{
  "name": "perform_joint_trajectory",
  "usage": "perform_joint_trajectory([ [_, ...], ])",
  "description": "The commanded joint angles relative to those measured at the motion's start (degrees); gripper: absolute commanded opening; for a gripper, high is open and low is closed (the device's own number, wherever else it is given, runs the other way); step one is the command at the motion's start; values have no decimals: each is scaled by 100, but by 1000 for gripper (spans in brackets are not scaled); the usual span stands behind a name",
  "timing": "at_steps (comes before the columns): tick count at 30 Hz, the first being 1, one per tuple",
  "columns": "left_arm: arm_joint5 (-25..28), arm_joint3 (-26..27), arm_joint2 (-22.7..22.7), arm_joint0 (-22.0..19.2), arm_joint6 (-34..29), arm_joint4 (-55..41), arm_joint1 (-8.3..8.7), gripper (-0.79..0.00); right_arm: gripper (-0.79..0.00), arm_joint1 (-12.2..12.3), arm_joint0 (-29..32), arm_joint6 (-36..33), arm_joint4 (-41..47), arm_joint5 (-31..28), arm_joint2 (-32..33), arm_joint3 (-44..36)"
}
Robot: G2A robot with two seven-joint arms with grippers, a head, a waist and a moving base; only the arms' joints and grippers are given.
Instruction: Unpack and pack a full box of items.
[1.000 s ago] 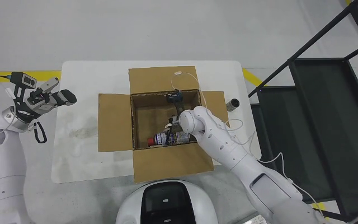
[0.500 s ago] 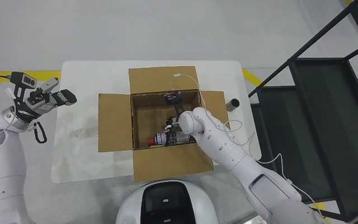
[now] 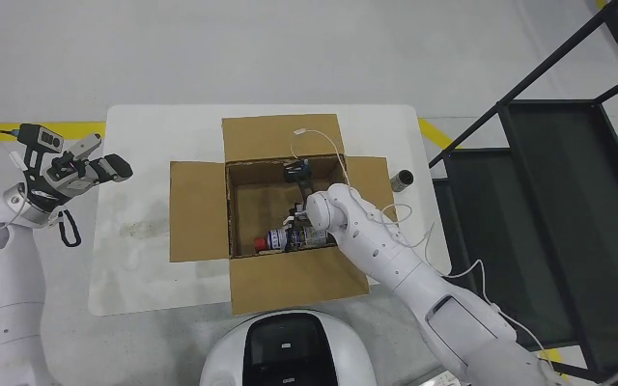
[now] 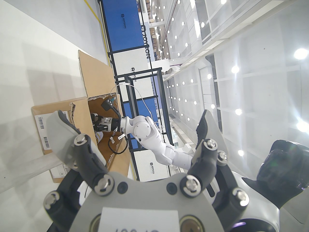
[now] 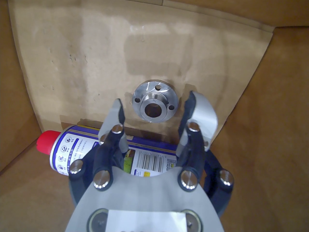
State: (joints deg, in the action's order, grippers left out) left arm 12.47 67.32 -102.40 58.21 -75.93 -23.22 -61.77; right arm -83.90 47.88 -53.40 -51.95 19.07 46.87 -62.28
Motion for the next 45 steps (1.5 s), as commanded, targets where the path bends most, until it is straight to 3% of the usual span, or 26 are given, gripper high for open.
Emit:
perform_joint_trajectory([
  [1,0,0,0,0,0,0,0,0,-468,-17,-13,-20,-7,0,-18,27],
  [6,0,0,0,0,0,0,0,0,-579,-56,-32,-12,-13,-6,-47,85],
  [13,0,0,0,0,0,0,0,0,-662,-101,-69,28,-41,-9,-56,183],
  [16,0,0,0,0,0,0,0,0,-785,-118,-81,41,-62,-8,-57,215],
  [26,0,0,0,0,0,0,0,0,-785,-68,82,-143,-285,-156,53,-351],
  [40,0,0,0,0,0,0,0,0,-785,424,1427,-1490,-1414,-425,1023,-3452],
  [45,0,0,0,0,0,0,0,0,-785,518,1810,-1692,-1539,-509,1358,-4045],
])
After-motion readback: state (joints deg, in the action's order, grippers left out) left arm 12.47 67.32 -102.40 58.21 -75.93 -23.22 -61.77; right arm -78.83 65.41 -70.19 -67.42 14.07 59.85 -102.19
